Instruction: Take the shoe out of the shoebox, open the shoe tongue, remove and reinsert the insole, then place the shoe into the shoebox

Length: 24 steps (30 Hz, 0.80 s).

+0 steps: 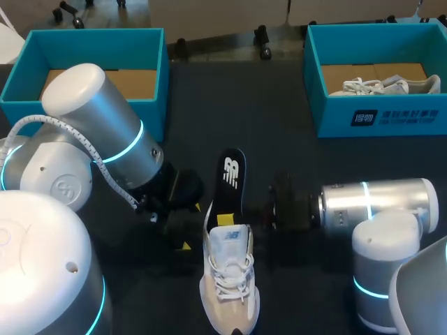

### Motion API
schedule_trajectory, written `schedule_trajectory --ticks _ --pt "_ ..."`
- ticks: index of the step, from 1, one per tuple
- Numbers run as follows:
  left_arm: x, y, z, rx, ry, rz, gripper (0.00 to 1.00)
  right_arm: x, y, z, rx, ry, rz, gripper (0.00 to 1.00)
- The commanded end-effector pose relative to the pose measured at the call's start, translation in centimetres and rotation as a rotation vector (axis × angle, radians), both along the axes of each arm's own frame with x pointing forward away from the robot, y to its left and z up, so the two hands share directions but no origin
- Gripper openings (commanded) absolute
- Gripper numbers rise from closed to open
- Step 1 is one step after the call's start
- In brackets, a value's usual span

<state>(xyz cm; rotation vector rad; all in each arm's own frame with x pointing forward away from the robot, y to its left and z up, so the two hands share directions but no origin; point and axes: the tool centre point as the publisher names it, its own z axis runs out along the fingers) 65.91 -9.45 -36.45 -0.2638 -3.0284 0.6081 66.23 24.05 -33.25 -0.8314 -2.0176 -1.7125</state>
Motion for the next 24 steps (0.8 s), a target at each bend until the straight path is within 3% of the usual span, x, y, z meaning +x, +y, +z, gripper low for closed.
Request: schedule_trajectory --ticks 1,20,22,23,24 --pt "-0.1 0.1 -0.1 -0.002 -0.002 0.001 1.0 0.5 0.4 0.7 -0.01 -0.011 -0.004 0.27" --pt "-0.1 0.1 -0.1 -0.002 -0.002 0.001 1.0 1.7 -0.4 1.8 0.076 -0.121 -0.094 0.26" --pt "-0.1 0.1 -0.1 -0.002 -0.002 0.001 1.0 1.9 -0.5 1.9 0.081 -0.126 -0.095 0.17" --pt "-0.1 0.1 -0.1 -0.002 -0.002 0.001 1.0 2.0 -0.5 1.9 0.082 -0.126 -0.094 0.05" --pt "-0.1 0.1 -0.1 -0.002 -0.002 0.001 1.0 2.2 -0.5 1.9 0.081 -0.117 -0.088 0.0"
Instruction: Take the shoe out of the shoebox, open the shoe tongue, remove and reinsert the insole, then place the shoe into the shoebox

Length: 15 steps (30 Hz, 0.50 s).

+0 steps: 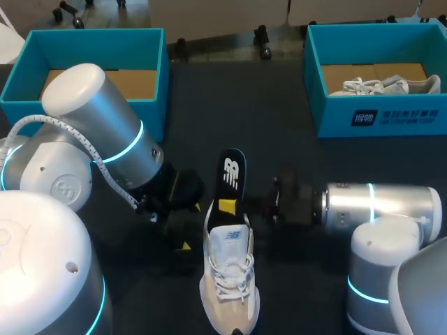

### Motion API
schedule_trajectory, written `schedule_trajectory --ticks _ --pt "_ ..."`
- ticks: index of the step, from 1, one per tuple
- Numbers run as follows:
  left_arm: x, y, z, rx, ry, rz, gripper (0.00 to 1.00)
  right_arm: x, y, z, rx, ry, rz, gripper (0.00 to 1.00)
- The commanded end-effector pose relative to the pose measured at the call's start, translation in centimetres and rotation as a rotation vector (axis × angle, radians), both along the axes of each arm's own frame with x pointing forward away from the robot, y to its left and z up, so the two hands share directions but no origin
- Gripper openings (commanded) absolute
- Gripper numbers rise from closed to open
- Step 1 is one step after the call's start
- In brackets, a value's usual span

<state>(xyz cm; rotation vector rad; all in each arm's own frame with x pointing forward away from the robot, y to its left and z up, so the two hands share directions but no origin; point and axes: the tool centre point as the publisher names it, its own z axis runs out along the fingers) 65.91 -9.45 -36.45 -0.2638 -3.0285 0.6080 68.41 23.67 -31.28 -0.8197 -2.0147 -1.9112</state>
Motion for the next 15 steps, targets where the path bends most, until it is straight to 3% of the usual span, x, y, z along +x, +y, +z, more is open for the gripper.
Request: schedule_trajectory --ticks 1,15 --pt "-0.1 0.1 -0.1 -0.003 -0.002 0.001 1.0 0.1 -0.1 -0.1 0.01 0.013 0.003 0.0" --pt "-0.1 0.1 -0.1 -0.003 -0.002 0.001 1.0 -0.6 -0.1 -2.5 0.004 0.176 0.041 0.0"
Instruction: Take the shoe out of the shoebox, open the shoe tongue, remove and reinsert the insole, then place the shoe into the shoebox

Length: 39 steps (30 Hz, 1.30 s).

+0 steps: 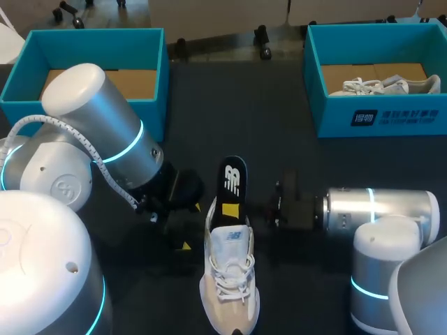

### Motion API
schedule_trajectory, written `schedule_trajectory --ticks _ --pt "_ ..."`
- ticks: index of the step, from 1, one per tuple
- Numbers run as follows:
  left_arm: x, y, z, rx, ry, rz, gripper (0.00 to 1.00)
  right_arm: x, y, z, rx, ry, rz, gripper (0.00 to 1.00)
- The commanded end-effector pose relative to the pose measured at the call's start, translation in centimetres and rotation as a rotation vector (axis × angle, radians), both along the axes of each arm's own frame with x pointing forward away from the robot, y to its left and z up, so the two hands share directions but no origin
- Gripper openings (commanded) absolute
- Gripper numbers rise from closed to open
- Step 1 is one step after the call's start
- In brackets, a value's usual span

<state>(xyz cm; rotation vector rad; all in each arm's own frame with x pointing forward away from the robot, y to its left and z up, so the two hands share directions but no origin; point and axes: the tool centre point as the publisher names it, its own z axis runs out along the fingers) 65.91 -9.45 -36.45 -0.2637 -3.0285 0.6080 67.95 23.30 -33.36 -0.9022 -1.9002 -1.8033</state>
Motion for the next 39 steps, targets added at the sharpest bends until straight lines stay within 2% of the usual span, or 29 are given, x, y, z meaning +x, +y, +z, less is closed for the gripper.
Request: schedule_trajectory --ticks 1,8,13,16,17,18,20,21,32,39 --pt "-0.1 0.1 -0.1 -0.003 -0.002 0.0 1.0 -0.3 0.3 -0.6 -0.024 0.034 0.021 0.0" --pt "-0.1 0.1 -0.1 -0.003 -0.002 0.0 1.0 -1.9 0.7 -1.4 -0.041 0.075 0.039 0.0" --pt "-0.1 0.1 -0.1 -0.003 -0.002 0.0 1.0 -2.2 0.8 -1.6 -0.046 0.091 0.045 0.0" --pt "-0.1 0.1 -0.1 -0.003 -0.002 0.0 1.0 -2.1 0.8 -1.3 -0.039 0.067 0.037 0.0" --pt "-0.1 0.1 -0.1 -0.003 -0.002 0.0 1.0 -2.0 0.8 -1.2 -0.04 0.057 0.036 0.09" --pt "-0.1 0.1 -0.1 -0.003 -0.002 0.0 1.0 -1.9 0.8 -1.0 -0.043 0.05 0.036 0.24" --pt "-0.1 0.1 -0.1 -0.003 -0.002 0.0 1.0 -1.7 0.9 -0.5 -0.05 0.035 0.031 0.36" --pt "-0.1 0.1 -0.1 -0.003 -0.002 0.0 1.0 -1.6 0.9 -0.3 -0.053 0.025 0.033 0.38" --pt "-0.1 0.1 -0.1 -0.003 -0.002 0.0 1.0 -0.9 0.9 1.2 -0.054 -0.062 0.001 0.35" --pt "-0.1 0.1 -0.1 -0.003 -0.002 0.0 1.0 -0.1 0.7 1.6 -0.023 -0.093 -0.026 0.22"
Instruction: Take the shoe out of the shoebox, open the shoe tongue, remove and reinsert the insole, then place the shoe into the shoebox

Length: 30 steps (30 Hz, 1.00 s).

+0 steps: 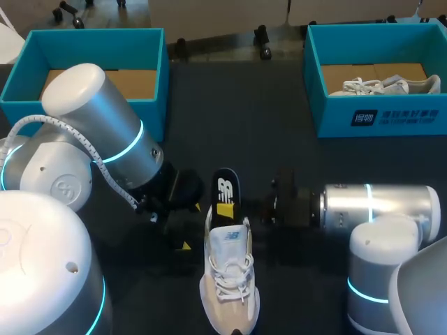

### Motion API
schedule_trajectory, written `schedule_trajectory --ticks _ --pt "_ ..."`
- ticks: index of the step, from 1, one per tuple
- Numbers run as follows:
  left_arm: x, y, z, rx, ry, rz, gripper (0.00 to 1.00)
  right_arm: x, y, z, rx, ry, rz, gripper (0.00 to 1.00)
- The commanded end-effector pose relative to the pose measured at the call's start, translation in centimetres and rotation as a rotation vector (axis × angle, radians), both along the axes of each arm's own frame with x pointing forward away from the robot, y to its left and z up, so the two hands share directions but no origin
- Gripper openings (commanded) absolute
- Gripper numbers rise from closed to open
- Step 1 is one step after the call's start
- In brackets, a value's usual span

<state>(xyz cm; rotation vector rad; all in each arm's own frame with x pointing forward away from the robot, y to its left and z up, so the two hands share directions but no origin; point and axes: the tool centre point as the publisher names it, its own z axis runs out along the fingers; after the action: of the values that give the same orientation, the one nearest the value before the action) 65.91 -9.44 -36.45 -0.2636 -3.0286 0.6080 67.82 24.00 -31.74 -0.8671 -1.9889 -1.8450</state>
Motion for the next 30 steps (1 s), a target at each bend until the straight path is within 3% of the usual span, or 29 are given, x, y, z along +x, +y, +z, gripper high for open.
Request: schedule_trajectory --ticks 1,3,13,24,30 --pt "-0.1 0.1 -0.1 -0.003 -0.002 0.0 1.0 0.2 -0.1 0.0 0.017 -0.012 -0.013 0.17" --pt "-0.1 0.1 -0.1 -0.003 -0.002 0.0 1.0 0.5 -0.1 -0.1 0.017 -0.005 -0.007 0.0" --pt "-0.1 0.1 -0.1 -0.003 -0.002 0.0 1.0 0.9 -0.3 -1.6 0.044 0.087 0.036 0.0" --pt "-0.1 0.1 -0.1 -0.003 -0.002 0.0 1.0 -1.7 0.6 -3.7 0.06 0.189 0.022 0.0" --pt "-0.1 0.1 -0.1 -0.003 -0.002 0.0 1.0 -2.5 0.8 -3.5 0.054 0.198 0.01 0.0"
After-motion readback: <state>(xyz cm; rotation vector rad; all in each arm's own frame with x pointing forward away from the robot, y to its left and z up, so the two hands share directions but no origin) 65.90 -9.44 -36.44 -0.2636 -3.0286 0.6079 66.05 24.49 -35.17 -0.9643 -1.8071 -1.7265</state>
